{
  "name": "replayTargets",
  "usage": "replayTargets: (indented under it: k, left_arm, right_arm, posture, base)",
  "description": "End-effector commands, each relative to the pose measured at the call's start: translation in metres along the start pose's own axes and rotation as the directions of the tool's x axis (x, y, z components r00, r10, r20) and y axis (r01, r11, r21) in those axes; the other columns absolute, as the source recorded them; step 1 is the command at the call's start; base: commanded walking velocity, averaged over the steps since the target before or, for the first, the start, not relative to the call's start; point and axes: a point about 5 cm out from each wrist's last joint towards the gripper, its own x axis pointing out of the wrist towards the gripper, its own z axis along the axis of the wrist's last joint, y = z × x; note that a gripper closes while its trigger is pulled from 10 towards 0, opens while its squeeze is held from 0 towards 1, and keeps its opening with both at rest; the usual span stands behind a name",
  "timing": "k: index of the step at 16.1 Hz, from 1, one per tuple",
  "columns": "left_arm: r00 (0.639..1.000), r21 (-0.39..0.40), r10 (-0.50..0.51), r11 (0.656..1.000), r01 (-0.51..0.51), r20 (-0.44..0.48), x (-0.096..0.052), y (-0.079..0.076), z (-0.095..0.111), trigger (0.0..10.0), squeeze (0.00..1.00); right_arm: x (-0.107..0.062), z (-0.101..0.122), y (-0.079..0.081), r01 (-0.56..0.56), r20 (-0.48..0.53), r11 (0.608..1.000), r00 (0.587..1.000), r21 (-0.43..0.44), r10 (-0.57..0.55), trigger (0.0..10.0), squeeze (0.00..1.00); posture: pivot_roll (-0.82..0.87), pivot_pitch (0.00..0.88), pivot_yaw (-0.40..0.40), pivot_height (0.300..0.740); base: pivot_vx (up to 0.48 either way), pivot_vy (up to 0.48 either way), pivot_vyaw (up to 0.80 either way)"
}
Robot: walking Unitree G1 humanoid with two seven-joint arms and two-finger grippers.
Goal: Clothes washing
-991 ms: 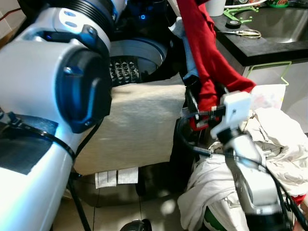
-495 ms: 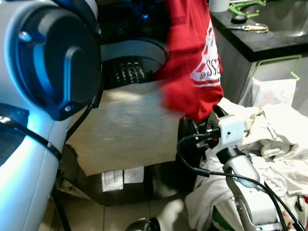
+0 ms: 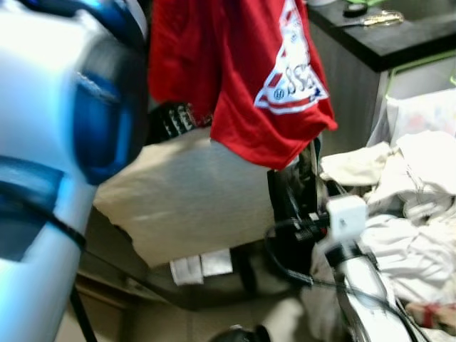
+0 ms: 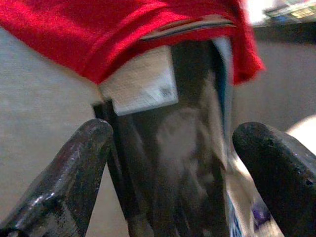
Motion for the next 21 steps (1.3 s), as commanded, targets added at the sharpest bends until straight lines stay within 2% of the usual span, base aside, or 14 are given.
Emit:
replayTargets:
  k: [1,2,3,5,6,8,11,12,13,14,15,17,20,21]
  left_arm:
    - [0.993,0.122,-0.085,0.988,0.095,-0.085,-0.011,-0.024,-0.033,10.0,0.00]
    - [0.986,0.166,-0.123,0.976,0.141,-0.114,-0.016,-0.035,-0.045,10.0,0.00]
    - [0.933,0.236,-0.245,0.921,0.309,-0.264,-0.042,-0.070,-0.093,10.0,0.00]
    - [0.905,0.210,-0.280,0.911,0.356,-0.321,-0.054,-0.080,-0.110,10.0,0.00]
    - [0.892,0.102,-0.277,0.938,0.332,-0.358,-0.058,-0.080,-0.118,10.0,0.00]
    - [0.894,-0.138,-0.263,0.964,0.228,-0.363,-0.053,-0.071,-0.115,10.0,0.00]
    - [0.908,-0.300,-0.236,0.945,0.131,-0.346,-0.042,-0.055,-0.103,10.0,0.00]
    - [0.907,-0.364,-0.221,0.928,0.082,-0.359,-0.040,-0.050,-0.101,10.0,0.00]
    - [0.902,-0.490,-0.196,0.872,-0.020,-0.385,-0.036,-0.041,-0.098,10.0,0.00]
    - [0.886,-0.548,-0.175,0.830,-0.103,-0.430,-0.034,-0.033,-0.098,10.0,0.00]
    - [0.877,-0.564,-0.166,0.814,-0.135,-0.450,-0.034,-0.031,-0.099,10.0,0.00]
    - [0.819,-0.574,-0.149,0.781,-0.246,-0.554,-0.044,-0.028,-0.119,10.0,0.00]
    - [0.724,-0.563,-0.129,0.725,-0.398,-0.677,-0.068,-0.030,-0.157,10.0,0.00]
    - [0.673,-0.523,-0.122,0.734,-0.434,-0.730,-0.081,-0.035,-0.173,10.0,0.00]
  right_arm:
    - [-0.003,0.008,0.006,0.017,0.033,1.000,0.999,0.005,-0.018,10.0,0.00]
    - [-0.004,0.008,0.006,0.023,0.032,1.000,0.999,0.004,-0.023,10.0,0.00]
    - [-0.010,0.008,0.006,0.035,0.020,0.999,0.999,0.000,-0.035,10.0,0.00]
    - [-0.015,0.009,0.006,0.042,0.012,0.999,0.999,-0.002,-0.042,10.0,0.00]
    - [-0.018,0.009,0.006,0.049,0.003,0.999,0.999,-0.003,-0.049,10.0,0.00]
    - [-0.019,0.008,0.006,0.057,-0.002,0.998,0.998,-0.002,-0.057,10.0,0.00]
    - [-0.012,0.008,0.007,0.033,-0.003,0.999,0.999,0.004,-0.033,10.0,0.00]
    - [-0.009,0.008,0.007,0.020,-0.001,1.000,1.000,0.005,-0.020,10.0,0.00]
    - [-0.003,0.009,0.007,0.004,0.004,1.000,1.000,0.013,-0.004,10.0,0.00]
    - [0.003,0.009,0.007,-0.001,0.001,0.999,1.000,0.046,0.001,10.0,0.00]
    - [0.005,0.009,0.006,0.003,-0.003,0.998,1.000,0.065,-0.003,10.0,0.00]
    - [0.011,0.009,0.005,0.005,-0.011,0.995,1.000,0.100,-0.004,10.0,0.00]
    - [0.008,0.008,0.009,-0.022,-0.027,0.994,0.999,0.107,0.025,10.0,0.00]
    - [0.005,0.007,0.008,-0.016,-0.036,0.994,0.999,0.111,0.021,10.0,0.00]
  posture:
    - [-0.29,0.000,0.400,0.740]
    - [-0.29,0.000,0.400,0.740]
    - [-0.31,0.000,0.400,0.740]
    - [-0.32,0.000,0.400,0.740]
    - [-0.31,0.000,0.400,0.740]
    - [-0.30,0.000,0.400,0.740]
    - [-0.26,0.000,0.356,0.740]
    - [-0.25,0.000,0.345,0.740]
    - [-0.24,0.000,0.332,0.740]
    - [-0.23,0.000,0.325,0.740]
    - [-0.23,0.000,0.320,0.740]
    - [-0.22,0.000,0.317,0.740]
    - [-0.24,0.000,0.327,0.740]
    - [-0.25,0.000,0.336,0.740]
  base:
    - [0.000,0.000,0.00]
    - [0.000,0.000,0.00]
    - [0.000,0.000,0.00]
    - [0.000,0.000,0.00]
    - [0.000,0.000,0.00]
    - [0.000,0.000,0.00]
    - [0.000,0.000,0.00]
    - [0.000,0.000,0.00]
    - [0.000,0.000,0.00]
    - [0.000,0.000,0.00]
    - [0.000,0.000,0.00]
    - [0.000,0.000,0.00]
    - [0.000,0.000,0.00]
    - [0.000,0.000,0.00]
